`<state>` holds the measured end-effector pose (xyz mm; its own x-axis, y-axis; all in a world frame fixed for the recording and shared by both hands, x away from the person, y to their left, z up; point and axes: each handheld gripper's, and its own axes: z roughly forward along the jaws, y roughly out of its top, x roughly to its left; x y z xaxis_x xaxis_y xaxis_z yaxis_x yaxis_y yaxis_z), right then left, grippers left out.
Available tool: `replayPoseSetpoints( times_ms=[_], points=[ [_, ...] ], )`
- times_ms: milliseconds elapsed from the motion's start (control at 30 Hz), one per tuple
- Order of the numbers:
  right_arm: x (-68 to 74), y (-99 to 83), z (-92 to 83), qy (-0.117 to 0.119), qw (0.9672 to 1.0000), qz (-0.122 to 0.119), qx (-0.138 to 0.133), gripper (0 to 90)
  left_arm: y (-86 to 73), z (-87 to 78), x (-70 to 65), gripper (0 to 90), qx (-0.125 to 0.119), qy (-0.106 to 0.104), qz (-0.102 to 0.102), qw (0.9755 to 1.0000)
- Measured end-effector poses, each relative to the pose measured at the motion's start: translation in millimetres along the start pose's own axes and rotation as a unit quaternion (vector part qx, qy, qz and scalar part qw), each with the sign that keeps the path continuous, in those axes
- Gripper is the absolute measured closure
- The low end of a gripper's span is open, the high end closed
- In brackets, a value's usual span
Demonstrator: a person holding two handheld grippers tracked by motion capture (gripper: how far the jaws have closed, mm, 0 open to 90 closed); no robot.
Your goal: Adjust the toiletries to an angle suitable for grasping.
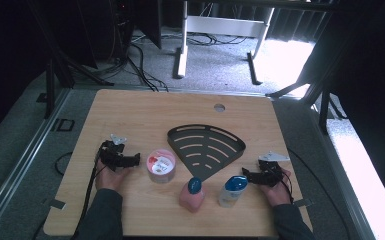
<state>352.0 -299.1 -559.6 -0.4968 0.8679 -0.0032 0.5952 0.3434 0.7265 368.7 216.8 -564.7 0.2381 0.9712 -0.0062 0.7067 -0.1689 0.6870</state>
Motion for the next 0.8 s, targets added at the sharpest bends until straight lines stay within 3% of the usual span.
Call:
replayPoseSetpoints(
  times_ms=[100, 133, 167, 200, 233, 400, 433, 500, 567, 633, 667, 767, 800],
  points=[
    [0.0, 0.0, 0.0, 0.000, 1.0000, 0.000, 0.000, 18.3, -0.1, -0.2, 0.0, 2.5, -0.001, -0.001, 0.001, 1.0000],
    [0.0, 0.0, 0.0, 0.000, 1.0000, 0.000, 0.000, 18.3, -0.8, -1.5, -0.6, 8.3, -0.003, 0.001, -0.001, 1.0000],
    [0.0, 0.0, 0.0, 0.000, 1.0000, 0.000, 0.000, 18.3, -1.2, -4.2, -1.2, 21.2, -0.005, 0.004, -0.005, 1.0000],
    [0.0, 0.0, 0.0, 0.000, 1.0000, 0.000, 0.000, 18.3, -1.1, -8.8, -1.4, 21.2, -0.005, 0.009, -0.011, 0.9999],
    [0.0, 0.0, 0.0, 0.000, 1.0000, 0.000, 0.000, 18.3, -0.9, -10.2, -1.0, 30.3, -0.002, 0.010, -0.016, 0.9998],
    [0.0, 0.0, 0.0, 0.000, 1.0000, 0.000, 0.000, 18.3, -0.3, -16.5, 0.3, 40.2, 0.000, -0.011, -0.028, 0.9996],
    [0.0, 0.0, 0.0, 0.000, 1.0000, 0.000, 0.000, 18.3, -0.2, -21.7, -0.3, 45.2, -0.007, -0.024, -0.024, 0.9994],
    [0.0, 0.0, 0.0, 0.000, 1.0000, 0.000, 0.000, 18.3, 0.2, -24.7, -1.0, 46.6, -0.011, -0.031, -0.023, 0.9992],
    [0.0, 0.0, 0.0, 0.000, 1.0000, 0.000, 0.000, 18.3, 1.8, -37.0, -4.7, 54.6, -0.026, -0.054, -0.003, 0.9982],
    [0.0, 0.0, 0.0, 0.000, 1.0000, 0.000, 0.000, 18.3, 2.3, -41.3, -6.7, 61.0, -0.031, -0.061, 0.003, 0.9976],
    [0.0, 0.0, 0.0, 0.000, 1.0000, 0.000, 0.000, 18.3, 4.3, -49.4, -10.0, 64.2, -0.042, -0.078, 0.010, 0.9960],
    [0.0, 0.0, 0.0, 0.000, 1.0000, 0.000, 0.000, 18.3, 6.4, -57.3, -13.9, 80.8, -0.056, -0.082, 0.017, 0.9949],
    [0.0, 0.0, 0.0, 0.000, 1.0000, 0.000, 0.000, 18.3, 8.4, -63.6, -17.0, 80.8, -0.064, -0.089, 0.025, 0.9937]
  ],
)
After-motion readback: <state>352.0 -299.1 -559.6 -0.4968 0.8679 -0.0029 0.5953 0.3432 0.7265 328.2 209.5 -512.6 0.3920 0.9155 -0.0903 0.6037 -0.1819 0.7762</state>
